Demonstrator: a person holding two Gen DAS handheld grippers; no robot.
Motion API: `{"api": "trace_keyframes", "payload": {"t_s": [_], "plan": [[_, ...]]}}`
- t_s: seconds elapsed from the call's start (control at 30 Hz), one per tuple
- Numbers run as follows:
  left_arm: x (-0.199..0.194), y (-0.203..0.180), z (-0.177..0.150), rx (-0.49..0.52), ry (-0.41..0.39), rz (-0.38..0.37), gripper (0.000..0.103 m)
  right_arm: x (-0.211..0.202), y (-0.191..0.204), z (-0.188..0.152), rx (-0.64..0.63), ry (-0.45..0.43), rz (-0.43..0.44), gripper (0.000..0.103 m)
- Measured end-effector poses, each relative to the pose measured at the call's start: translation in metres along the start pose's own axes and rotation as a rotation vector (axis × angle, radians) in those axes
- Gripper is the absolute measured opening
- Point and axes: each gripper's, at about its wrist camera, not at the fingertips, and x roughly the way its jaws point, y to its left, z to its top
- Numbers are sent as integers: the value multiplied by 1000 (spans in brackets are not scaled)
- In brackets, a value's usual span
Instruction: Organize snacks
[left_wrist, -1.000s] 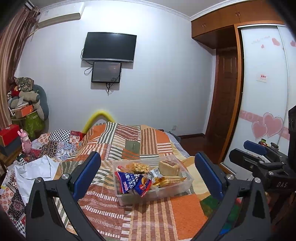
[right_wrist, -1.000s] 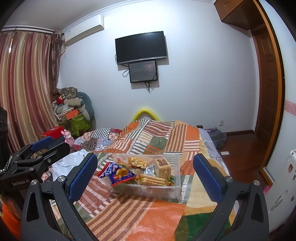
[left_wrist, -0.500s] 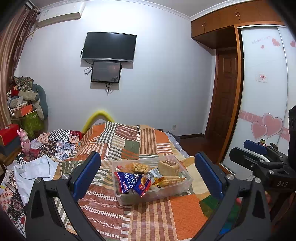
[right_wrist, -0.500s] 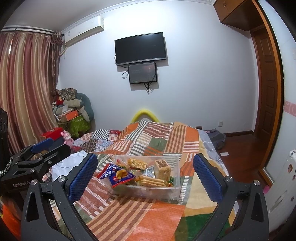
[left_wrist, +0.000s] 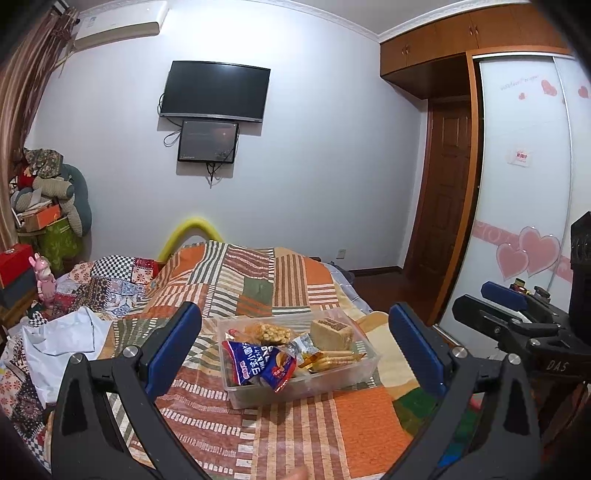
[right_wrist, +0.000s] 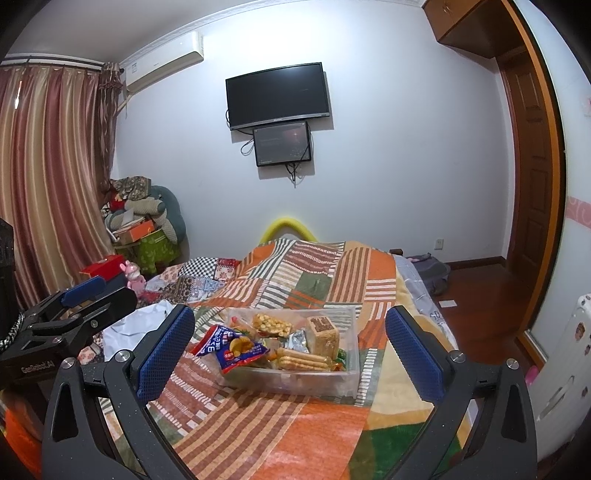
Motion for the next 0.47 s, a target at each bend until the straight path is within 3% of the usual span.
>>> {"api": "trace_keyframes", "payload": {"t_s": [0.47], "plan": [[0, 0, -3, 0, 13, 6, 103, 1, 2, 0, 1, 2, 9, 103]]}}
